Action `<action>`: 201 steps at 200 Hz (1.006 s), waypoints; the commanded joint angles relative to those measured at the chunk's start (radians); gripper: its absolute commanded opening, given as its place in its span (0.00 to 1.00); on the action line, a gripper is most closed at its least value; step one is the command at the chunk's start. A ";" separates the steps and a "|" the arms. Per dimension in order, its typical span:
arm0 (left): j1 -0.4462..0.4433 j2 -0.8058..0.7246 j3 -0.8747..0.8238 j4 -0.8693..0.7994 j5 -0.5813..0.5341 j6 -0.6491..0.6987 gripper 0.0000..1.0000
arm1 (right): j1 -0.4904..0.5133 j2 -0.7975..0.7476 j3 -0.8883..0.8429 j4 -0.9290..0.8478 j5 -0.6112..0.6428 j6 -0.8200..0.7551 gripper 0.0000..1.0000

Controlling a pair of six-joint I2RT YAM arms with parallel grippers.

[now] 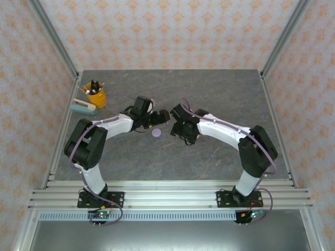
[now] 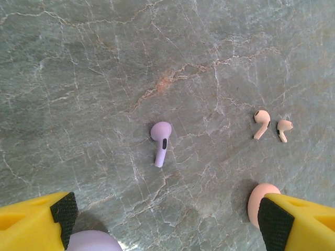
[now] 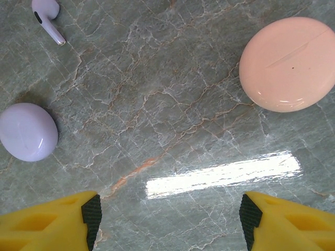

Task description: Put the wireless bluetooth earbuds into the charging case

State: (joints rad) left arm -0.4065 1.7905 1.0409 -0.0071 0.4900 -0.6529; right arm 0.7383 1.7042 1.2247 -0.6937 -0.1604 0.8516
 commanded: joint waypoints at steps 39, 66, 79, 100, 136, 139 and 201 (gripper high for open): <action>-0.019 -0.055 -0.099 0.010 0.038 -0.009 0.92 | -0.009 -0.025 -0.007 -0.005 0.008 -0.019 0.72; -0.031 -0.109 -0.150 0.027 0.044 -0.032 0.92 | -0.010 -0.026 -0.001 -0.007 0.006 -0.019 0.72; -0.040 -0.137 -0.175 0.040 0.052 -0.053 0.92 | -0.010 -0.026 0.003 -0.010 0.005 -0.019 0.72; -0.069 -0.191 -0.211 0.053 0.056 -0.089 0.92 | -0.010 -0.026 0.012 -0.016 0.007 -0.020 0.72; -0.085 -0.335 -0.264 -0.030 -0.065 -0.122 0.93 | -0.010 -0.027 0.034 -0.035 0.015 -0.017 0.72; -0.085 -0.348 -0.265 -0.046 -0.086 -0.120 0.94 | -0.009 -0.026 0.036 -0.037 0.016 -0.017 0.72; 0.019 -0.449 -0.166 -0.239 -0.280 -0.110 0.97 | 0.036 0.138 0.221 -0.108 0.026 0.090 0.77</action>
State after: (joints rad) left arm -0.4446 1.3422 0.8200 -0.1444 0.3176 -0.7593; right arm 0.7437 1.7535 1.3468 -0.7391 -0.1612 0.8742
